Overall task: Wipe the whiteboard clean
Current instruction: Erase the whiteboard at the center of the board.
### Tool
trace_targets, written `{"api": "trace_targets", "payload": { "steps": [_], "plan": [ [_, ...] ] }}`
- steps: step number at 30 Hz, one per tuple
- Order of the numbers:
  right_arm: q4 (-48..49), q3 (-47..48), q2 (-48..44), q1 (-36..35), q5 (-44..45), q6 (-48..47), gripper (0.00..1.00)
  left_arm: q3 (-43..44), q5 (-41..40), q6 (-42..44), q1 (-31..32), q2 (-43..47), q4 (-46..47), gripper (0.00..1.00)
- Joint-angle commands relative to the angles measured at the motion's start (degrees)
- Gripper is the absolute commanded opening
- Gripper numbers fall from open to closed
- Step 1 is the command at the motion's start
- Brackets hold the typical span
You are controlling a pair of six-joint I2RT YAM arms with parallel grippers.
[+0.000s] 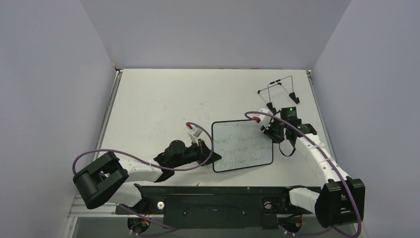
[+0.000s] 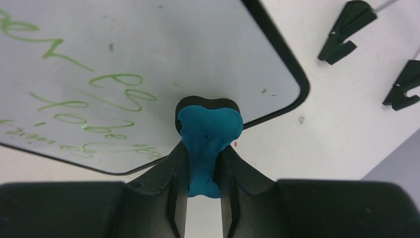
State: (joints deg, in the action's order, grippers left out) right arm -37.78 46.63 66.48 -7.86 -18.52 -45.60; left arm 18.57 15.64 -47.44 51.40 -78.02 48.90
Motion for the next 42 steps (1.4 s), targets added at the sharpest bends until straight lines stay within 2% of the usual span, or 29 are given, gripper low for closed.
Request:
{"api": "trace_targets", "payload": {
  "steps": [1,7,9,12,14,15,18,19,22,25,27,28,32,34,39,42],
  "plan": [
    [12.80,-0.77,-0.78,0.12,7.47,7.81,0.00,0.32,1.79,2.87,0.41,-0.67,3.90,0.00],
    [-2.52,3.61,2.48,0.90,5.55,-2.89,0.00,0.06,1.42,3.00,0.41,0.23,3.64,0.00],
    [-8.99,4.76,3.12,1.07,0.97,-8.67,0.00,0.11,1.40,3.05,0.43,0.27,3.37,0.00],
    [-13.37,5.23,2.60,0.97,-6.56,-13.31,0.00,0.22,1.53,3.11,0.37,0.26,3.31,0.00],
    [-12.06,5.10,1.76,0.73,-7.91,-12.42,0.00,0.24,1.57,3.15,0.39,0.14,3.37,0.00],
    [-8.23,4.81,1.35,0.60,-7.57,-8.89,0.00,0.24,1.58,3.15,0.38,0.10,3.45,0.00],
    [3.32,2.95,-1.02,-0.03,-0.78,4.25,0.00,0.43,1.77,3.14,0.40,-0.18,3.58,0.00],
    [8.47,2.72,-1.32,-0.09,1.01,6.56,0.00,0.49,1.81,3.14,0.42,-0.24,3.52,0.00],
    [14.71,3.00,-1.15,-0.05,8.28,12.98,0.00,0.50,1.80,3.14,0.39,-0.22,3.44,0.00],
    [14.88,2.85,0.24,0.04,11.77,12.80,0.00,0.52,1.83,3.14,0.39,-0.29,3.31,0.00],
    [12.12,2.97,1.87,0.27,11.93,10.30,0.00,0.51,1.75,3.14,0.37,-0.23,3.23,0.00],
    [7.81,3.96,3.26,0.33,11.23,7.75,0.00,0.51,1.80,3.12,0.37,-0.03,3.22,0.00],
    [-7.47,7.07,6.04,0.70,1.85,-4.28,0.00,0.47,1.67,3.42,0.42,0.47,2.84,0.00],
    [-11.84,7.15,5.79,0.61,-1.60,-9.15,0.00,0.50,1.72,3.60,0.38,0.66,2.60,0.00],
    [-12.74,7.74,3.88,0.65,-7.77,-10.82,0.00,0.65,1.88,3.80,0.40,0.68,2.59,0.00],
    [-3.11,7.78,2.76,0.58,-5.26,-0.16,0.00,0.83,2.02,3.82,0.40,0.27,2.60,0.00]
  ]
}}
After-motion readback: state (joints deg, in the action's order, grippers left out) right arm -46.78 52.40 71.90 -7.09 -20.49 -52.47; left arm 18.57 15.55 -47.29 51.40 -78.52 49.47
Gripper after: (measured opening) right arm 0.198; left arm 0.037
